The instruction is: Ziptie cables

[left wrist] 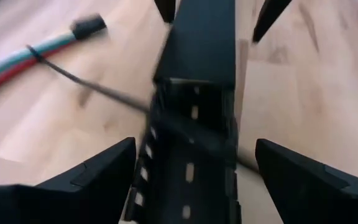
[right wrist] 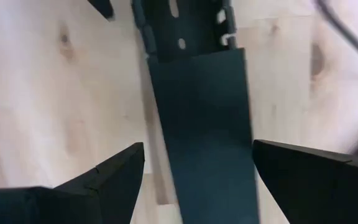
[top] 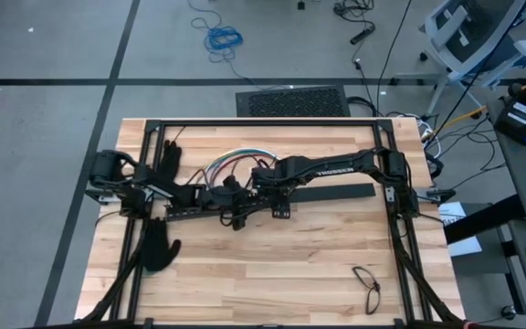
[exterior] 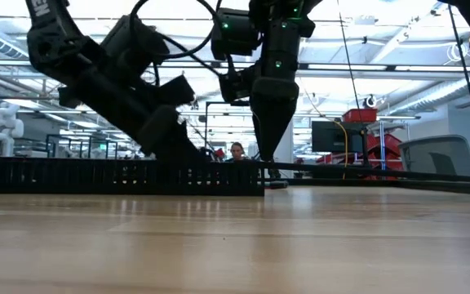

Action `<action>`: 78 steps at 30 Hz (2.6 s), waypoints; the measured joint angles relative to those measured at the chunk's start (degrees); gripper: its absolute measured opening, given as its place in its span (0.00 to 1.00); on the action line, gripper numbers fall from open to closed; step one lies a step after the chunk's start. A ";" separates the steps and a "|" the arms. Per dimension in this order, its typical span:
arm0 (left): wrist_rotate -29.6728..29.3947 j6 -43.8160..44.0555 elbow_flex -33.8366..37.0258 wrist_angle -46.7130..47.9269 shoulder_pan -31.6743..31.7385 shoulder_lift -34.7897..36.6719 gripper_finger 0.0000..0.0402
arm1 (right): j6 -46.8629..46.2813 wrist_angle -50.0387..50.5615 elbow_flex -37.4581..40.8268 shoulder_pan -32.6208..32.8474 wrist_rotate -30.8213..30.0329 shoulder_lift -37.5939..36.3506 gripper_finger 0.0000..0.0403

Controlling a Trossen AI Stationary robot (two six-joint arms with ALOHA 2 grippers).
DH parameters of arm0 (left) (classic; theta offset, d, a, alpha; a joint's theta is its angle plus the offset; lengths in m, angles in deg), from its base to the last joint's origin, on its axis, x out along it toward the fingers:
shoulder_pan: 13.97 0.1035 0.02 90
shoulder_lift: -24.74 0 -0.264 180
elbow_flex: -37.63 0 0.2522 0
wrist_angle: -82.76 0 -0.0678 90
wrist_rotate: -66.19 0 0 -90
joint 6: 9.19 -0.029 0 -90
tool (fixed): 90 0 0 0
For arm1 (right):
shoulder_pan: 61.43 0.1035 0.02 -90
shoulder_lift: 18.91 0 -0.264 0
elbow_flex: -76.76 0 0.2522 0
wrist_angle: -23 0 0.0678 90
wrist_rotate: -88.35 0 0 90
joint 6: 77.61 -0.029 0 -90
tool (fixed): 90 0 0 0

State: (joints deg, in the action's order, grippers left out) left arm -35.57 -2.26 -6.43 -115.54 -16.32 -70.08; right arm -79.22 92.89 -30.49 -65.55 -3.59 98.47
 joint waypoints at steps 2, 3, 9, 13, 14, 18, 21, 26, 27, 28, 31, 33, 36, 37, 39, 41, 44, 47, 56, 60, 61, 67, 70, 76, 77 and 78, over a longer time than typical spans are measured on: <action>0.33 0.08 -0.66 0.04 0.04 -1.20 0.81 | -0.55 -0.05 0.00 0.10 0.57 0.02 0.73; 0.37 0.09 -0.98 -0.09 0.02 -1.25 0.81 | -0.67 -0.04 0.00 0.10 0.63 0.02 0.73; -0.37 -2.48 -2.18 0.04 0.03 -0.80 0.81 | -0.98 -0.20 0.00 0.19 0.76 0.02 0.73; -0.37 -4.36 -2.39 0.07 0.04 -0.72 0.81 | -1.30 -0.74 0.00 1.21 2.14 0.04 0.73; -0.37 -4.44 -2.39 0.02 0.04 -0.72 0.81 | -1.62 -0.95 0.01 1.58 2.28 0.04 0.73; -0.37 -4.43 -2.39 0.00 0.04 -0.72 0.81 | -2.68 -2.05 0.02 2.75 2.36 0.04 0.73; -0.37 -4.43 -2.39 0.00 0.02 -0.72 0.81 | -3.49 -2.52 0.02 3.55 1.97 0.04 0.73; -0.37 -4.37 -2.39 0.00 -0.03 -0.74 0.81 | -2.06 -2.80 0.04 3.90 -3.08 -0.36 0.73; -0.38 -4.38 -2.39 -0.02 -0.04 -0.74 0.81 | -1.69 -3.03 0.04 3.86 -4.09 -0.59 0.73; -0.37 -4.37 -2.39 -0.07 -0.09 -0.74 0.81 | -0.95 -3.15 0.04 3.56 -4.74 -0.93 0.73; -0.39 -4.33 -2.37 -0.04 -0.20 -0.74 0.81 | 1.68 -3.07 0.04 2.53 -6.07 -1.25 0.73; -0.37 -4.32 -2.37 -0.02 -0.42 -0.74 0.81 | 2.74 -3.00 0.04 1.57 -5.59 -1.22 0.73; -0.37 -4.30 -2.37 0.00 -0.68 -0.74 0.81 | 4.50 -3.76 0.27 -0.07 -5.11 -1.22 0.73; -0.37 -4.30 -2.35 0.01 -0.78 -0.76 0.81 | 4.90 -3.96 0.33 -0.74 -4.40 -1.22 0.73; -0.37 -4.31 -2.32 0.06 -0.95 -0.77 0.81 | 5.01 -4.64 0.33 -2.38 0.63 -1.22 0.73; -0.37 -4.32 -2.32 0.16 -1.05 -0.77 0.81 | 3.68 -4.47 0.33 -3.74 6.70 -1.22 0.73; -0.37 -4.30 -2.32 0.20 -1.05 -0.77 0.81 | 4.25 -4.07 0.33 -4.68 8.28 -1.22 0.73; -0.37 -4.30 -2.32 0.19 -1.05 -0.77 0.81 | 6.18 -4.18 0.33 -5.23 9.80 -1.20 0.73; -0.34 -4.21 -2.30 1.36 -1.05 -0.77 0.81 | 7.44 -5.06 0.35 -4.97 12.58 -0.33 0.73; -0.34 -4.15 -2.30 1.33 -1.07 -0.77 0.81 | 7.00 -5.60 0.35 -4.40 12.61 -0.33 0.73; -0.34 -4.15 -2.30 1.33 -1.07 -0.77 0.81 | 6.94 -5.64 0.35 -4.19 12.63 -0.33 0.73; -0.32 -4.21 -2.30 1.31 -1.07 -0.77 0.81 | 5.31 -6.04 0.37 -3.95 12.83 -0.33 0.73; -0.32 -4.23 -2.30 1.31 -1.07 -0.77 0.81 | 5.33 -6.02 0.39 -3.34 12.53 -0.31 0.73; -0.32 -4.25 -2.30 1.27 -1.09 -0.79 0.81 | 5.64 -7.07 0.36 -1.65 12.07 0.79 0.73; -0.32 -4.25 -2.30 1.29 -1.09 -0.79 0.81 | 5.69 -7.23 0.35 -1.47 12.05 0.79 0.73; -0.32 -4.27 -2.30 1.27 -1.09 -0.79 0.81 | 5.71 -7.51 0.35 -1.37 11.47 0.81 0.73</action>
State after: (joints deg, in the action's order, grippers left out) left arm -35.89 -6.54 -8.73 -114.27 -17.41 -70.87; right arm -73.51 85.38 -30.15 -66.92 7.88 99.28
